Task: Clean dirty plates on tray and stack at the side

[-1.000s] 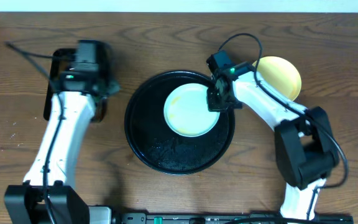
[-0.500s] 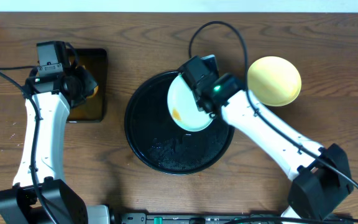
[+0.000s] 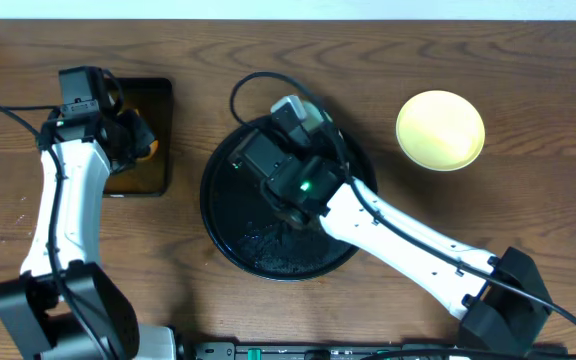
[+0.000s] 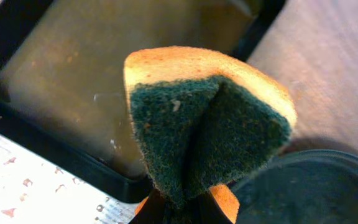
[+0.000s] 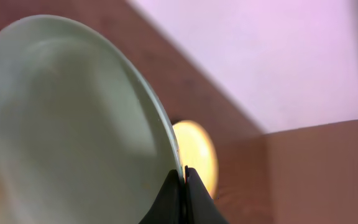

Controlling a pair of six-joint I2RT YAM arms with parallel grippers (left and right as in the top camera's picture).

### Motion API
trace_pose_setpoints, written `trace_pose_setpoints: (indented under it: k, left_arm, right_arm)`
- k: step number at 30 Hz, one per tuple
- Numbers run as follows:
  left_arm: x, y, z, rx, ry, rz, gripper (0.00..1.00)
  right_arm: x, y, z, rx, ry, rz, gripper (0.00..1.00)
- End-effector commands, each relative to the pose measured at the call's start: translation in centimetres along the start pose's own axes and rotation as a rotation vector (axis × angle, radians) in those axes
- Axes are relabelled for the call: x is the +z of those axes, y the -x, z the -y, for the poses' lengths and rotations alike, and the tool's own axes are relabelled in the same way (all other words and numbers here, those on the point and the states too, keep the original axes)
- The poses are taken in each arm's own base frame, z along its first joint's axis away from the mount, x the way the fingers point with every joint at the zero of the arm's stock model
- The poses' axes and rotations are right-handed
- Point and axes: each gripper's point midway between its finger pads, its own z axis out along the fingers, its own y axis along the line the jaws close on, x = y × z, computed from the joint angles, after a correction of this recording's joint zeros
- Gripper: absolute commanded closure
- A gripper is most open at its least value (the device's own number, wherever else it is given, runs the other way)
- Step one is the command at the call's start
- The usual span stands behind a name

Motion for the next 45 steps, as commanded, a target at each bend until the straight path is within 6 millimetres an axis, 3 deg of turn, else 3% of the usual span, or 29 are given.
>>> trace_pose_setpoints:
  k: [1, 7, 15, 23, 28, 31, 35, 38, 45]
  left_arm:
    - [0.7, -0.1, -1.1, -0.012, 0.018, -0.029, 0.92]
    - [0.8, -0.2, -1.6, -0.023, 0.026, -0.036, 0.92]
    - [0.8, -0.2, -1.6, -0.023, 0.027, -0.036, 0.92]
    - [0.8, -0.2, -1.6, -0.022, 0.027, -0.036, 0.92]
    - [0.8, -0.2, -1.6, -0.022, 0.027, -0.036, 0.92]
    - [0.8, -0.2, -1.6, -0.022, 0.027, -0.036, 0.92]
    - [0.8, -0.2, -1.6, -0.022, 0.027, -0.036, 0.92]
    - [0.8, -0.2, -1.6, -0.022, 0.027, -0.036, 0.92]
    - [0.8, -0.2, -1.6, -0.022, 0.027, -0.037, 0.92]
  right_arm:
    - [-2.1, 2.0, 4.1, -0.073, -0.210, 0.053, 0.99]
    - [-3.6, 3.2, 2.8, -0.080, -0.175, 0.105, 0.99]
    - [-2.8, 2.7, 0.1, -0.008, -0.004, 0.097, 0.99]
    - [-0.5, -0.3, -4.6, 0.257, 0.379, -0.082, 0.99]
    - [2.1, -2.5, -4.7, 0.460, 0.569, -0.264, 0.99]
    - [3.4, -3.5, -4.7, 0.569, 0.774, -0.370, 0.99]
    - [4.3, -3.8, -3.2, 0.712, 1.083, -0.429, 0.99]
    - [5.6, -4.5, -0.6, 0.821, 1.203, -0.433, 0.99]
    - [12.3, -11.7, 6.4, 1.048, 0.994, -0.547, 0.99]
